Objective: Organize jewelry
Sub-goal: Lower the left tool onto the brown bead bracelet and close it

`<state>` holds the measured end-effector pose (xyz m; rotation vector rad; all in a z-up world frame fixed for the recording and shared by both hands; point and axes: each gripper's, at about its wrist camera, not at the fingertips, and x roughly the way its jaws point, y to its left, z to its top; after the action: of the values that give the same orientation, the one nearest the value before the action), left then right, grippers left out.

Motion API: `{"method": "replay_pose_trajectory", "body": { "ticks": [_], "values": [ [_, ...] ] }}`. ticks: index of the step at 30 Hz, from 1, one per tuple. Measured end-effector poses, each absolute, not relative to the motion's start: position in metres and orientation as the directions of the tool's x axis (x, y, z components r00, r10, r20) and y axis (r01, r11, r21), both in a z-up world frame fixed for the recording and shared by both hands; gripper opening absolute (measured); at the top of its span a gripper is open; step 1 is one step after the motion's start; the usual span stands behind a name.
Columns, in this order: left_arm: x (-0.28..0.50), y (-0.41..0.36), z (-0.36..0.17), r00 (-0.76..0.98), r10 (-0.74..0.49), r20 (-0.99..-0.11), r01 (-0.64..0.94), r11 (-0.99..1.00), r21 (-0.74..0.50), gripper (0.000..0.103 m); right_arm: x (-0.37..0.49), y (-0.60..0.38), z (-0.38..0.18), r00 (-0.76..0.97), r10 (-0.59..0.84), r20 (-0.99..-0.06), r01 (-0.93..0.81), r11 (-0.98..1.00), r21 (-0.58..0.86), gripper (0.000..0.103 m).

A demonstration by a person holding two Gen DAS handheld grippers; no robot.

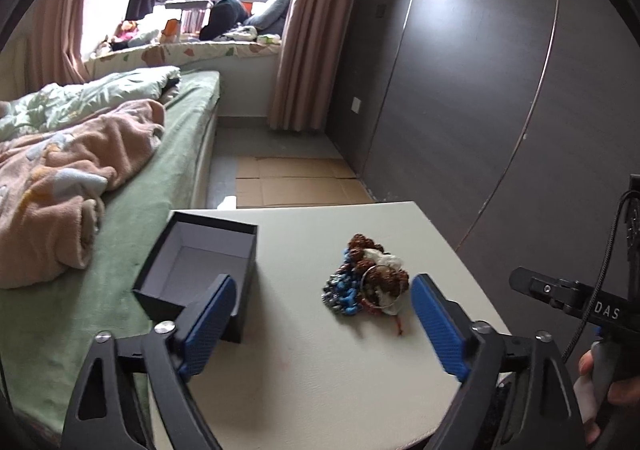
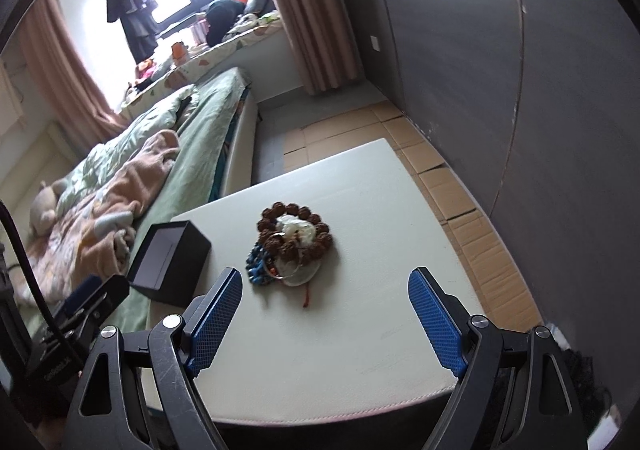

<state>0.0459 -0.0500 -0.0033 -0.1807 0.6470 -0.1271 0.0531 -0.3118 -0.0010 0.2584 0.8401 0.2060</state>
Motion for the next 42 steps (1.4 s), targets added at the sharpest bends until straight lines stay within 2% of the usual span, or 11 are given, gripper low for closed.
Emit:
{"method": "replay_pose_trajectory", "body": {
  "ticks": [3,8,22,41,42],
  "values": [
    [0.056,-0.059,-0.007,0.776,-0.206,-0.596,0.090,0.971,-0.220,0.083,0.064,-0.324,-0.007,0.638,0.295,-0.711,-0.042,0.935,0.351,0.085],
    [0.080,-0.070,-0.021,0.713,-0.300,-0.634,0.130,0.945,-0.301,0.069,0.081,-0.337,-0.017,0.612,0.328,-0.719,0.003,0.909,0.417,0.084],
    [0.125,-0.110,-0.070,0.590,-0.283,-0.756,0.143,0.958,-0.247,0.069,0.111,-0.351,-0.033,0.586,0.355,-0.728,0.083,0.868,0.490,0.083],
    [0.156,-0.141,-0.104,0.550,-0.209,-0.808,0.189,0.974,-0.124,0.069,0.138,-0.358,-0.039,0.556,0.381,-0.739,0.106,0.849,0.518,0.083],
    [0.156,-0.143,-0.104,0.554,-0.201,-0.808,0.193,0.975,-0.111,0.066,0.139,-0.356,-0.039,0.555,0.382,-0.739,0.105,0.849,0.518,0.083]
  ]
}}
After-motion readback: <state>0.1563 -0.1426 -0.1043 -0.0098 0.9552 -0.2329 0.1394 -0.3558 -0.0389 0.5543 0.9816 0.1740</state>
